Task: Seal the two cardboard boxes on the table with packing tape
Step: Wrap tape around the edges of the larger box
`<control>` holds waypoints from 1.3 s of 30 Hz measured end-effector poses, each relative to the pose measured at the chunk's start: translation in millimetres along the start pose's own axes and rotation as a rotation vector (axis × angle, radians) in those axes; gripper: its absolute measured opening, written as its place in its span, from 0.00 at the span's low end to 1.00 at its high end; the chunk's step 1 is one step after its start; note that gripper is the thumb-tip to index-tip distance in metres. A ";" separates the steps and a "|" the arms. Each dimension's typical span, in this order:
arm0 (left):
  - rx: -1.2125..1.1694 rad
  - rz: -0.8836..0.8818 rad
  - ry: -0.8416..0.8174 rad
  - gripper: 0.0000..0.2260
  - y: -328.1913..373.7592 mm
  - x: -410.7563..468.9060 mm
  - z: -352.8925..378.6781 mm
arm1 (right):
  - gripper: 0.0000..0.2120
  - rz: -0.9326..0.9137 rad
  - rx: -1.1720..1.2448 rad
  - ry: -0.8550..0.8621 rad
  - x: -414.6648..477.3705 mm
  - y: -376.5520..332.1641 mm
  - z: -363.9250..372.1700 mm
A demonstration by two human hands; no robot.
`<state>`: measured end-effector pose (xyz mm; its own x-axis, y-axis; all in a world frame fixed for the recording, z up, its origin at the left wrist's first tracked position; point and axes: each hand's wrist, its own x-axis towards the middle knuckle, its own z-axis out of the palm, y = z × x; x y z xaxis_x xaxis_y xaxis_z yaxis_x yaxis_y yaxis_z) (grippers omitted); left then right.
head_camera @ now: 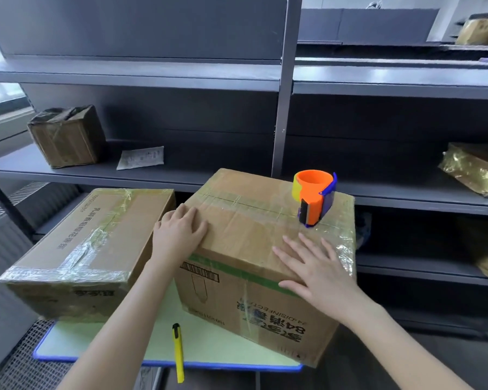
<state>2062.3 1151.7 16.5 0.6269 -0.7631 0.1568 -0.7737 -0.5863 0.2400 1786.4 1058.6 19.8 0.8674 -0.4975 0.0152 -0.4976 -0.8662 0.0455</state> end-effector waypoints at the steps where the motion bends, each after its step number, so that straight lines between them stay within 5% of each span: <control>1: 0.008 -0.022 0.016 0.24 2.5 -10.7 -0.7 | 0.31 -0.022 0.005 -0.002 -2.5 8.8 -0.7; 8: 0.088 -0.027 0.104 0.20 30.4 -63.5 -7.6 | 0.37 0.070 0.081 -0.066 -9.0 44.6 -13.9; 18: -0.051 0.074 0.042 0.13 16.0 19.8 -16.7 | 0.36 0.072 0.047 0.072 36.8 -63.5 0.5; 25: 0.033 0.214 0.047 0.14 12.1 72.9 -2.2 | 0.40 0.051 0.022 0.058 54.3 -80.1 1.9; 39: -0.225 0.379 -0.058 0.15 17.9 129.7 15.2 | 0.48 0.142 0.062 0.098 91.2 -149.6 -0.5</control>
<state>2128.3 1038.1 26.7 0.2917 -0.9306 0.2210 -0.9046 -0.1933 0.3799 1940.0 1142.8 14.9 0.7835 -0.6107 0.1143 -0.6122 -0.7903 -0.0259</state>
